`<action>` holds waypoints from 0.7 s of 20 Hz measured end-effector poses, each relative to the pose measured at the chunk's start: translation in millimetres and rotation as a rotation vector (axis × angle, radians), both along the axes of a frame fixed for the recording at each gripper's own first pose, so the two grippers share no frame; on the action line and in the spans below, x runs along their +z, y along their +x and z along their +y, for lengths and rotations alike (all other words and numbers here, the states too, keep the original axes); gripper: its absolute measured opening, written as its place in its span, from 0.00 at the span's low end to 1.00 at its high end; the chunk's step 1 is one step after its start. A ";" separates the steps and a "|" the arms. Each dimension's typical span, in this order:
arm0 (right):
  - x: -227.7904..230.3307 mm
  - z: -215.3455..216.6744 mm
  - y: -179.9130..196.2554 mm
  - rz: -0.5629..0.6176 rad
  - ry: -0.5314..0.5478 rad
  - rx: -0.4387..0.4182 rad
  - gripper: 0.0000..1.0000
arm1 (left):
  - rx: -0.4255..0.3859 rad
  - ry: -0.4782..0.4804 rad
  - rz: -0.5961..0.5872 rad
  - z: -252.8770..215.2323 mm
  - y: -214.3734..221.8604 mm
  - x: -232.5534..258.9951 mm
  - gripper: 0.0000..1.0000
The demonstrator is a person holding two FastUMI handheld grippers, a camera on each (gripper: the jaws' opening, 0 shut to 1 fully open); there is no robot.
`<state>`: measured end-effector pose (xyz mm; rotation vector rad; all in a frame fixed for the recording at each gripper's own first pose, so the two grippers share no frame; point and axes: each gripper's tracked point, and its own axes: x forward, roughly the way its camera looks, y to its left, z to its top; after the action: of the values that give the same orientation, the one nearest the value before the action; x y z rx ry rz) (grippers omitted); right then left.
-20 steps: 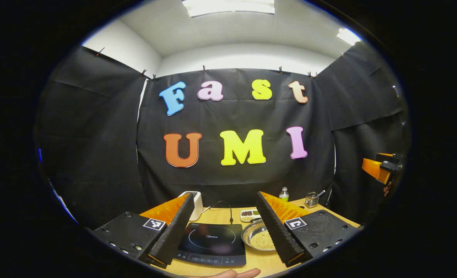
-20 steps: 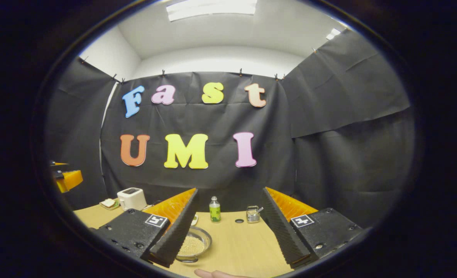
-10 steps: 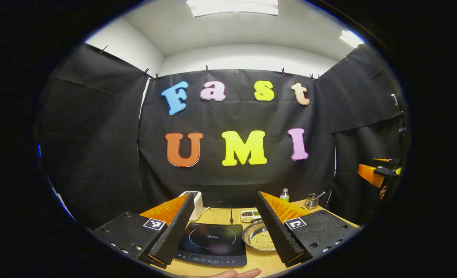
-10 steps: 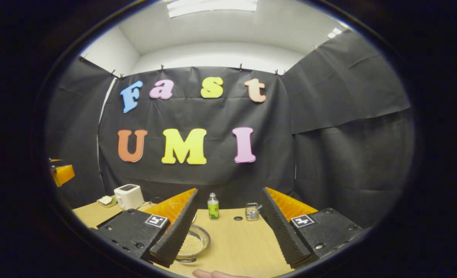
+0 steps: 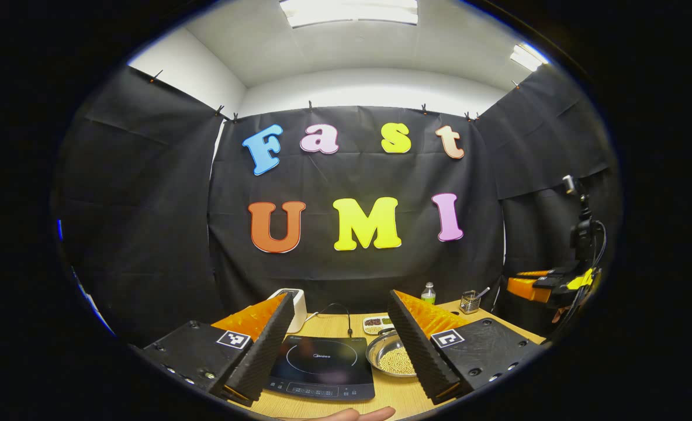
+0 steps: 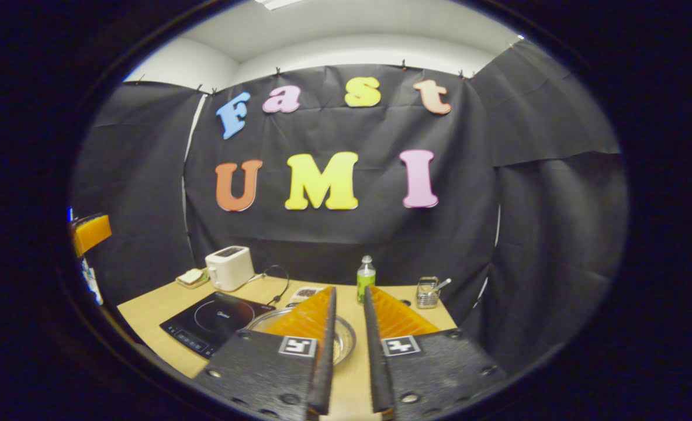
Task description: First push the handle of the pot to place it horizontally, then grasp the pot with both hands and set it on the induction cooktop.
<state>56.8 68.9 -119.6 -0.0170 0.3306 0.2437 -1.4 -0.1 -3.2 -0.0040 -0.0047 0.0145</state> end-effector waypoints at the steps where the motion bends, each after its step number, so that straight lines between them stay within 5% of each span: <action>1: -15.9 5.2 0.9 0.066 0.007 0.016 0.00 | 0.002 0.005 -0.001 0.5 0.0 0.2 0.96; 5: -64.6 35.7 3.7 0.260 0.008 0.090 0.04 | 0.015 0.000 0.005 1.4 0.5 -1.2 0.96; 14: -134.9 104.2 -18.1 0.422 -0.082 0.214 0.04 | 0.063 0.006 0.023 16.2 -7.2 -6.7 0.96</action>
<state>38.6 173.1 -254.4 -0.0824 0.7609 0.4471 -8.6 16.1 -9.9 0.0019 0.0183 0.0776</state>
